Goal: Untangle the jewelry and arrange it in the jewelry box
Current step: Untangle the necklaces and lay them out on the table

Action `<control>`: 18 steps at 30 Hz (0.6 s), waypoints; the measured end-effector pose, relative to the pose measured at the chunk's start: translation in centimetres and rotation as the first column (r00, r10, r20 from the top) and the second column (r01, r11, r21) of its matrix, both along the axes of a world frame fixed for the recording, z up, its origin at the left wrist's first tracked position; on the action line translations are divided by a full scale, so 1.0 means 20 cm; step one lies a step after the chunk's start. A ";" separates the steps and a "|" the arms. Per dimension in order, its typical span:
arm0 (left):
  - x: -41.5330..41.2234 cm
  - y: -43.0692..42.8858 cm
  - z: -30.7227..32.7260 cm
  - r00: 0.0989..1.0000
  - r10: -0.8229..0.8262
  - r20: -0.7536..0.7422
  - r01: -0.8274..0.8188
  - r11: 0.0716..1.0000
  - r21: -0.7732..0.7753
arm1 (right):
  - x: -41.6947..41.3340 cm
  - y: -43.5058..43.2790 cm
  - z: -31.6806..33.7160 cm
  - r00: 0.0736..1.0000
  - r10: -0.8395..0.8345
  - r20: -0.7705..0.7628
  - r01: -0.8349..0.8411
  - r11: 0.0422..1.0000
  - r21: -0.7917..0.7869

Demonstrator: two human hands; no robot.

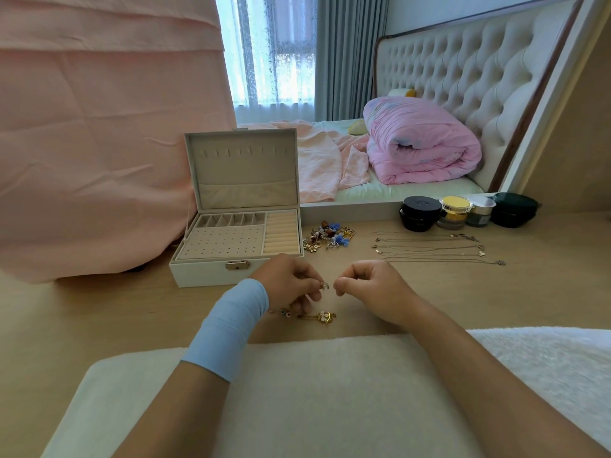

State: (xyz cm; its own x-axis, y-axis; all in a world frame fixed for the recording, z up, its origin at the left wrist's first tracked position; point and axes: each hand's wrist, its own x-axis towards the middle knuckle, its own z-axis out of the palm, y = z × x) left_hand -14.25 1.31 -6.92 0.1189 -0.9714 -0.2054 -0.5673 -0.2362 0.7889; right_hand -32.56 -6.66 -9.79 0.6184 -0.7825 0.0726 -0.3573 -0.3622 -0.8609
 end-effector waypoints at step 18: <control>-0.03 0.00 -0.01 0.992 0.126 -0.003 -0.126 0.987 -0.096 | 0.01 -0.01 -0.01 1.000 -0.006 0.015 0.005 0.999 0.052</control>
State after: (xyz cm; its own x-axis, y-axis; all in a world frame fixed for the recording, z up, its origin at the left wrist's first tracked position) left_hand -14.84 1.26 -7.07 0.2423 -0.9638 -0.1112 -0.5402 -0.2292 0.8097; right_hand -32.35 -6.86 -9.90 0.6130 -0.7890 0.0410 -0.3456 -0.3145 -0.8841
